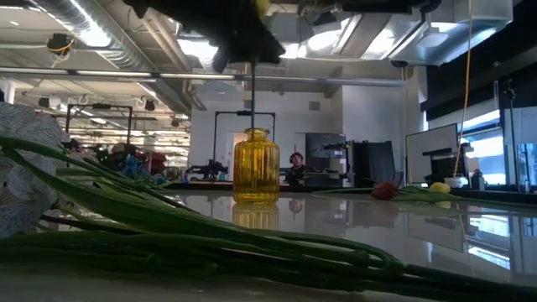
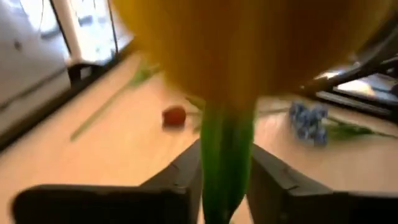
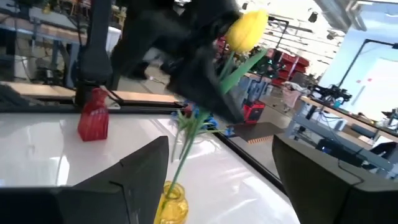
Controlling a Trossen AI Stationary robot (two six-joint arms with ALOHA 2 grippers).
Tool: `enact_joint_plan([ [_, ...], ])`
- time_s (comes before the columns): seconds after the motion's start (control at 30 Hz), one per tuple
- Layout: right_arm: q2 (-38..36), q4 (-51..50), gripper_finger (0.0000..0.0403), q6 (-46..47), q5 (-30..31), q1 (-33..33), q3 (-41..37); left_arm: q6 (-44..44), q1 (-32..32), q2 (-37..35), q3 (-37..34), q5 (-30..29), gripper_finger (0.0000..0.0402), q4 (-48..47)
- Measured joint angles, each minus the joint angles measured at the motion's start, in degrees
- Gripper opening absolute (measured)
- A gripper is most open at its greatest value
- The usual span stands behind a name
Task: Sort flowers into vase by color
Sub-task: Put the left yellow tulip into the yellow flower vase
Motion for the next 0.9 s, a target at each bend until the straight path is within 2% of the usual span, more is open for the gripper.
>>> enact_joint_plan([
  [0.13, -2.28, -2.74, 0.0285, 0.05, -1.18, -1.18, 0.00, -1.66, 0.59, -1.74, 0.12, 3.00, 0.0169, -6.04],
  [0.2, -4.00, -5.08, 0.0285, 0.24, -2.27, -1.79, 0.01, -1.66, 0.61, -3.51, 0.60, 3.48, 0.0198, -12.91],
  [0.33, -7.70, -13.07, 0.0285, 3.02, -3.70, -3.37, 0.04, -1.78, 0.29, -7.12, 1.19, 3.61, 0.0238, -21.18],
  [0.47, -11.84, -25.17, 0.0285, 6.12, -6.54, -6.36, 0.27, -1.75, -0.91, -11.03, 1.53, 6.49, 0.0252, -21.96],
  [0.53, -13.94, -35.81, 0.0285, 7.37, -4.47, -7.70, 1.76, -1.73, -1.44, -12.47, 1.53, 6.90, 0.0253, -21.72],
  [0.6, -16.39, -48.72, 0.0285, 12.76, -3.69, -9.17, 4.95, -1.66, -2.08, -13.72, 1.53, 6.90, 0.0253, -22.88],
  [0.67, -18.76, -62.16, 0.0285, 22.08, -8.39, -11.15, 8.65, -1.38, -2.69, -15.03, 1.53, 8.75, 0.0253, -25.99],
  [0.73, -19.77, -72.67, 0.0285, 30.47, -17.35, -14.84, 11.73, -0.77, -3.38, -16.15, 1.53, 12.41, 0.0253, -28.11],
  [0.8, -19.92, -79.03, 0.0285, 33.65, -23.30, -19.48, 13.31, 0.23, -4.44, -17.04, 1.53, 14.38, 0.0253, -28.59],
  [0.9, -19.92, -82.71, 0.0285, 33.87, -25.87, -26.91, 13.97, 2.47, -6.46, -17.65, 1.53, 14.33, 0.0253, -28.98],
])
